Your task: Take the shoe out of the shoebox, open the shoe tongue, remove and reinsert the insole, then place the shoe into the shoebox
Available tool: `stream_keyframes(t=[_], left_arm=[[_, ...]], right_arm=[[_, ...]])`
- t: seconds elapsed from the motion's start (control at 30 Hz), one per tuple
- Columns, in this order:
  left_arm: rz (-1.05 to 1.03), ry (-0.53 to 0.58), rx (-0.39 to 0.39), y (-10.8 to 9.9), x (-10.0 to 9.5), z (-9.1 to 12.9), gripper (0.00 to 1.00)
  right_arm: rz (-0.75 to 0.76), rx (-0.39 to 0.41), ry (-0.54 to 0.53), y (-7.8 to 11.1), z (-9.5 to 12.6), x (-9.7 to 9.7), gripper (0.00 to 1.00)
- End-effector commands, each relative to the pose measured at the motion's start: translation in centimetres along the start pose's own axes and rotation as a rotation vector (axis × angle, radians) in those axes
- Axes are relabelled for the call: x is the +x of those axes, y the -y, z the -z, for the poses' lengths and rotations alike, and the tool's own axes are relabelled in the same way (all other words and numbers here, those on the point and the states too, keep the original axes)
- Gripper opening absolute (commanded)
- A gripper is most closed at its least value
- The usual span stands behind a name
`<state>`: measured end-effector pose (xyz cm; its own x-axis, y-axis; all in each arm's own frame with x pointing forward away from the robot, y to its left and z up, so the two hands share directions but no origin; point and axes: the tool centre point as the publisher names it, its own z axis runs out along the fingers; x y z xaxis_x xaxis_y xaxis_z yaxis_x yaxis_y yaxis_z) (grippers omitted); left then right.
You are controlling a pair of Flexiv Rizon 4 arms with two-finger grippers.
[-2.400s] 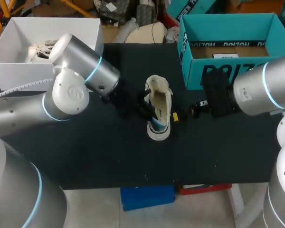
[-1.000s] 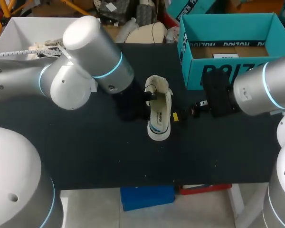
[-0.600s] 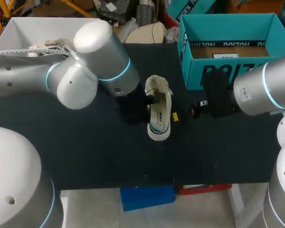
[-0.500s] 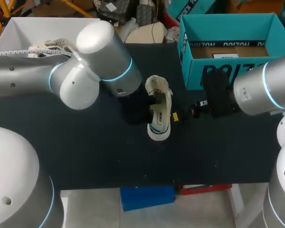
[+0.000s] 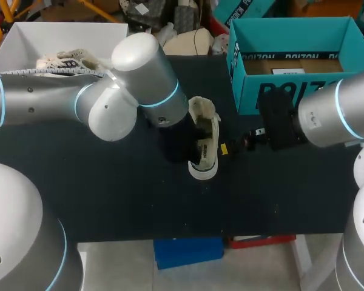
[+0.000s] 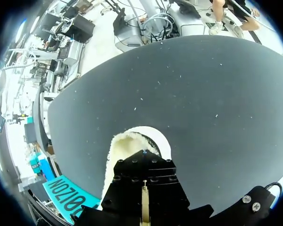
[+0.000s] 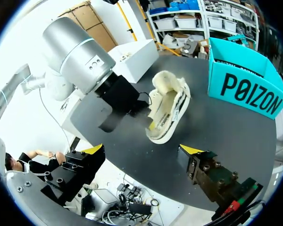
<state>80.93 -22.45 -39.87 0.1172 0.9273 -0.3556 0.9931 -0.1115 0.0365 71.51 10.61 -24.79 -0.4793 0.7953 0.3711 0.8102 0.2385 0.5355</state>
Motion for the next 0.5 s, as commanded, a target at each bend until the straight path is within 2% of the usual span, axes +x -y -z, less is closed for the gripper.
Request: stream_keyframes(t=[0.03,0.37,0.5], left_arm=[[-0.002,-0.026,0.014,-0.4,0.0,-1.1,0.0],[-0.031,-0.098,0.011,-0.8,-0.1,-2.8,0.0],[-0.018,-0.048,-0.006,-1.3,-0.9,-1.8,0.0]], right_arm=[[-0.001,0.001,0.002,0.0,-0.1,0.1,1.0],[-0.001,0.001,0.002,0.0,-0.1,0.1,1.0],[-0.001,0.001,0.002,0.0,-0.1,0.1,1.0]])
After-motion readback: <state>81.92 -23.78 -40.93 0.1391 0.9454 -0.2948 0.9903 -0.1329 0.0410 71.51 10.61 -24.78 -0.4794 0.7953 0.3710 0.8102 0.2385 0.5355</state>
